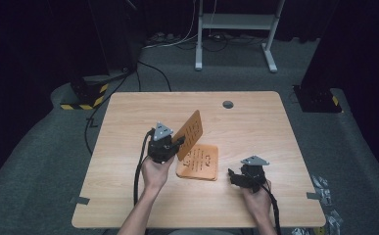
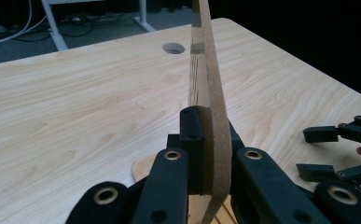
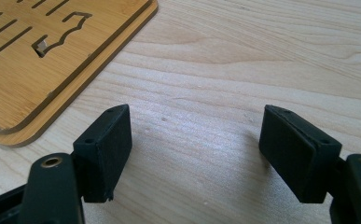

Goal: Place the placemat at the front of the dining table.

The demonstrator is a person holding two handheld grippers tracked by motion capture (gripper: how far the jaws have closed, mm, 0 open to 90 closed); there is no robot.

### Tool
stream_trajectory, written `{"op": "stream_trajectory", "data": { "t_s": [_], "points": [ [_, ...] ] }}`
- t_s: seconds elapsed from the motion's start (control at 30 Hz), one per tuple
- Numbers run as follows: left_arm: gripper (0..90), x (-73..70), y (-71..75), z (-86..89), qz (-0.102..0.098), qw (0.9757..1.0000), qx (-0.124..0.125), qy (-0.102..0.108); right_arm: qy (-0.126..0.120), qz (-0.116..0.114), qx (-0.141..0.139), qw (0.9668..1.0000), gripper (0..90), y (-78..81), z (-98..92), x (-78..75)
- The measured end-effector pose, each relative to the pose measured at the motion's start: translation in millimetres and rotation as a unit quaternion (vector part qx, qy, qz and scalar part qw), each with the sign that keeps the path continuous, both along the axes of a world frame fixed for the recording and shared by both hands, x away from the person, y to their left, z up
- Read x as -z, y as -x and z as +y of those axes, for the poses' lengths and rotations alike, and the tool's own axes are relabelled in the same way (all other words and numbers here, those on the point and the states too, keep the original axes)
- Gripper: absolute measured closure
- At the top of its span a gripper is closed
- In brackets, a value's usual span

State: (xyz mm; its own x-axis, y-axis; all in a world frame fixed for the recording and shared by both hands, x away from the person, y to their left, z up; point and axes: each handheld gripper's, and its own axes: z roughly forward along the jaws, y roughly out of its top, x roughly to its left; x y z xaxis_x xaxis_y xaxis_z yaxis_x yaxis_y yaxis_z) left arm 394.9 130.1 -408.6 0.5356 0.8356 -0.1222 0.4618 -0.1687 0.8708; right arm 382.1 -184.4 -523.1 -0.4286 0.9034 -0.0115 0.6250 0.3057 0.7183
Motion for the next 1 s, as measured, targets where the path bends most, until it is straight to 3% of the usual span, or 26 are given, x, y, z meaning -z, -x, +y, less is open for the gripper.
{"op": "stream_trajectory", "data": {
  "t_s": [0.37, 0.53, 0.87, 0.9, 1.0],
  "points": [
    [86.3, -2.1, 0.1, 16.7, -0.006, 0.9997, -0.024, 0.006, 0.0, 0.0, 0.0, 1.0, 25.2, 0.0, 0.0, 0.0],
    [86.3, -3.1, -0.3, 24.4, -0.007, 0.9995, -0.029, -0.005, 0.0, 0.0, 0.0, 1.0, 25.2, 0.0, 0.0, 0.0],
    [86.3, -6.2, -0.4, 40.4, -0.014, 0.9987, -0.048, -0.004, -0.001, 0.001, 0.0, 1.0, 25.2, 0.2, 0.2, 0.0],
    [86.3, -5.0, -0.9, 38.5, -0.019, 0.9978, -0.061, 0.017, -0.001, 0.001, 0.0, 1.0, 25.2, 0.2, 0.3, 0.0],
    [86.3, -5.0, -1.0, 42.4, -0.018, 0.9978, -0.062, 0.015, -0.001, 0.001, 0.0, 1.0, 25.2, 0.2, 0.3, 0.0]
  ]
}}
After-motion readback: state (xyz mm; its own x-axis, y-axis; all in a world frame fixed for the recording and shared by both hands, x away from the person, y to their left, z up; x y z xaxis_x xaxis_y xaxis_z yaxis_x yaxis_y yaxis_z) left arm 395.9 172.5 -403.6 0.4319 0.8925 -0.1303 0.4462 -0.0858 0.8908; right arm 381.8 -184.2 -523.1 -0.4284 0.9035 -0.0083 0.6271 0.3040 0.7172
